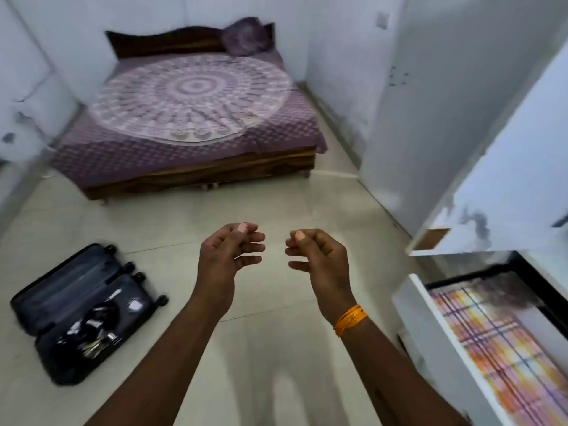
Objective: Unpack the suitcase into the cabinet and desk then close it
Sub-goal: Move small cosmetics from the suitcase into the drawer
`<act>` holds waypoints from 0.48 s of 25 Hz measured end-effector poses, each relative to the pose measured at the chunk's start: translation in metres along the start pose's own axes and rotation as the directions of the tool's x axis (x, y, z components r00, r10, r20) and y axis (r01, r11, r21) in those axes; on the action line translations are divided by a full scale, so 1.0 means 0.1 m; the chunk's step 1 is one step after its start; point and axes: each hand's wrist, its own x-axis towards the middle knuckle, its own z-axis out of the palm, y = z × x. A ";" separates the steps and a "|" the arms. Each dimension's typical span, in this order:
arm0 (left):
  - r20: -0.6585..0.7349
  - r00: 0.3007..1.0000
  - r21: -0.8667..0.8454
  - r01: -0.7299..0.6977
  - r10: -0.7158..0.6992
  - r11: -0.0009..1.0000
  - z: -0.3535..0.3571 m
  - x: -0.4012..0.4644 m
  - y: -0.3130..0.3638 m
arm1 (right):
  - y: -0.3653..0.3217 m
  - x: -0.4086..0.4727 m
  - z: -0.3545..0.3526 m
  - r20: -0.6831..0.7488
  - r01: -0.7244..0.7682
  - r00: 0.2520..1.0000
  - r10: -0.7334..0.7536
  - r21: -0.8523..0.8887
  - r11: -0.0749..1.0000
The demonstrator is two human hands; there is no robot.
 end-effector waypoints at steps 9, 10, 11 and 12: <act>-0.452 0.892 -0.082 -0.036 -0.005 0.996 -2.53 0.27 0.22 | 0.42 0.31 2.59 0.422 -0.033 0.903 0.078 -0.112 0.993; -0.498 0.867 -0.103 -0.037 -0.019 0.994 -2.72 0.29 0.20 | 0.48 0.37 2.79 0.457 -0.040 0.885 0.092 -0.122 0.992; -0.550 0.835 -0.123 -0.043 -0.032 0.991 -2.94 0.33 0.16 | 0.56 0.44 3.04 0.499 -0.048 0.860 0.110 -0.136 0.989; -0.596 0.802 -0.143 -0.054 -0.043 0.988 -3.16 0.37 0.12 | 0.65 0.52 3.28 0.537 -0.053 0.834 0.127 -0.151 0.987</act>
